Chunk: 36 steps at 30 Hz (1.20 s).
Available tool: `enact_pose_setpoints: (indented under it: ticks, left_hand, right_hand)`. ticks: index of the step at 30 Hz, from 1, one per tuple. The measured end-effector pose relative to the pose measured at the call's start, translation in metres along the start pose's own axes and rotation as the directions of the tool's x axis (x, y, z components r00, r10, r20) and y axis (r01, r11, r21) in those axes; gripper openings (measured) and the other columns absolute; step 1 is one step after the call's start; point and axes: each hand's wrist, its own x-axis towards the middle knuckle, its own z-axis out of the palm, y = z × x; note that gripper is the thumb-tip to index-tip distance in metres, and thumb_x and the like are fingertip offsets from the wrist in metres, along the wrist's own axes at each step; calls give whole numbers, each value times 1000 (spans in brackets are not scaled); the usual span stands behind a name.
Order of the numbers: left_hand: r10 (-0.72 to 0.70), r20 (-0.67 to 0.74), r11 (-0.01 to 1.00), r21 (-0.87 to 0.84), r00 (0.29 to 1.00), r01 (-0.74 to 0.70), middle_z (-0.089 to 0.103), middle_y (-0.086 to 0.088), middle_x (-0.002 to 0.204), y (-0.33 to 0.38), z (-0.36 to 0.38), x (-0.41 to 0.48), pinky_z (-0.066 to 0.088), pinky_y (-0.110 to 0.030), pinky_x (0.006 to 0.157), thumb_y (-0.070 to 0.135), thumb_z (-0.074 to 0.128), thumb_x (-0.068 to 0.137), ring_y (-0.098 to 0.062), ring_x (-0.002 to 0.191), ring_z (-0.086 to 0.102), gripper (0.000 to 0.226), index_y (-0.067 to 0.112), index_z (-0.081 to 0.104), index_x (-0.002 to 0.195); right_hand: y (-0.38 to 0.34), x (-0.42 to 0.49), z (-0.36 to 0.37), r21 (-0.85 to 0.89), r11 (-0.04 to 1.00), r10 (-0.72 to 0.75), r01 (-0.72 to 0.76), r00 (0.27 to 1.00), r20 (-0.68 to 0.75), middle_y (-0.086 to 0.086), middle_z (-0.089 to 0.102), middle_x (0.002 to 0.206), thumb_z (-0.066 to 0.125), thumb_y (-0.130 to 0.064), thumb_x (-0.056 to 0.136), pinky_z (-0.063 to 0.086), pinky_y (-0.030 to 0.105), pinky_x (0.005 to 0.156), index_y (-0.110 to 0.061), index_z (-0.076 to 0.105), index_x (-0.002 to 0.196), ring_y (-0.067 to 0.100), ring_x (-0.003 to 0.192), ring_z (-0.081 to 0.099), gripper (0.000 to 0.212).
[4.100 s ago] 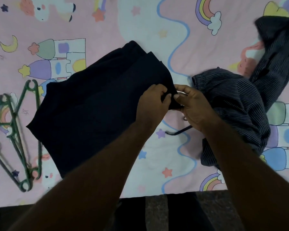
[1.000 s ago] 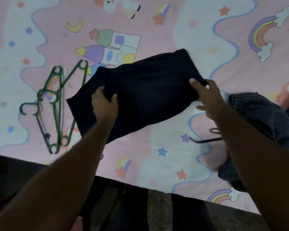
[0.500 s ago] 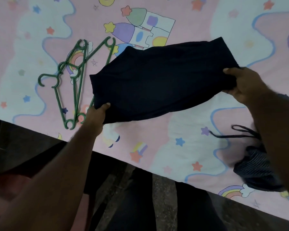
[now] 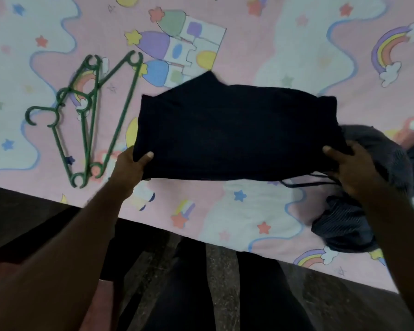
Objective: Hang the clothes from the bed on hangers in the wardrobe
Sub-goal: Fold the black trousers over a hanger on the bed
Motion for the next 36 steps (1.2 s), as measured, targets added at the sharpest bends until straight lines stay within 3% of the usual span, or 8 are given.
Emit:
enact_pose_setpoints:
  ticks: [6,9,13,16,20,26,33,36]
  left_hand:
    - [-169,-155,984,24,973,174,64,-14,112,-31,12,7,54,-27,60,24,61,96,-31,98,64,36,3,56,124]
    - [67,-355,910,406,932,89,58,-17,125,-27,6,4,47,-34,90,29,63,93,-32,114,55,47,4,49,130]
    - [433,29,589,748,901,-306,34,-21,150,-4,45,15,31,-50,111,40,60,93,-37,139,31,63,8,40,143]
    - [452,303,375,789,839,-487,9,-17,161,16,106,23,14,-55,117,56,48,94,-33,149,7,74,19,25,153]
    - [445,403,204,824,800,-529,3,-14,163,3,142,31,8,-59,117,67,30,93,-33,149,2,77,24,14,155]
    - [501,329,226,843,800,-488,8,-15,162,-54,83,36,7,-58,117,74,28,89,-34,149,5,83,25,14,155]
    - [569,411,149,801,713,-580,9,-13,162,-8,107,65,7,-60,116,49,24,97,-32,150,6,63,24,20,154]
    - [545,400,129,828,737,-545,6,-9,163,-5,90,91,1,-57,117,50,16,98,-29,150,2,59,31,16,154]
  right_hand:
    - [11,-2,8,-330,944,-58,2,986,-157,16,61,126,82,-42,73,51,44,95,-4,50,131,34,113,61,76]
    - [-15,-24,28,-793,563,-467,234,881,-71,24,47,135,69,-27,87,36,43,104,0,44,135,37,126,44,61]
    - [-20,-24,115,-713,315,-640,626,695,328,23,45,144,56,-39,91,28,43,115,-3,45,141,35,136,39,62]
    - [2,-5,176,-773,120,-468,623,722,510,17,23,160,45,-53,96,12,50,119,-19,31,153,31,148,19,67]
    - [18,50,166,-815,-133,-439,564,704,559,14,16,163,25,-65,94,2,57,117,-25,25,155,31,150,14,73]
    - [-9,85,104,-954,-47,-512,297,813,279,22,7,162,21,-61,100,0,61,118,-17,17,156,36,150,3,72]
    - [28,10,231,-695,-124,-413,708,601,685,20,17,161,40,-55,92,12,60,117,-17,26,155,37,149,15,74]
    - [30,-2,278,-661,-48,-279,748,626,728,8,0,165,54,-62,84,0,63,116,-23,4,157,28,152,-2,97]
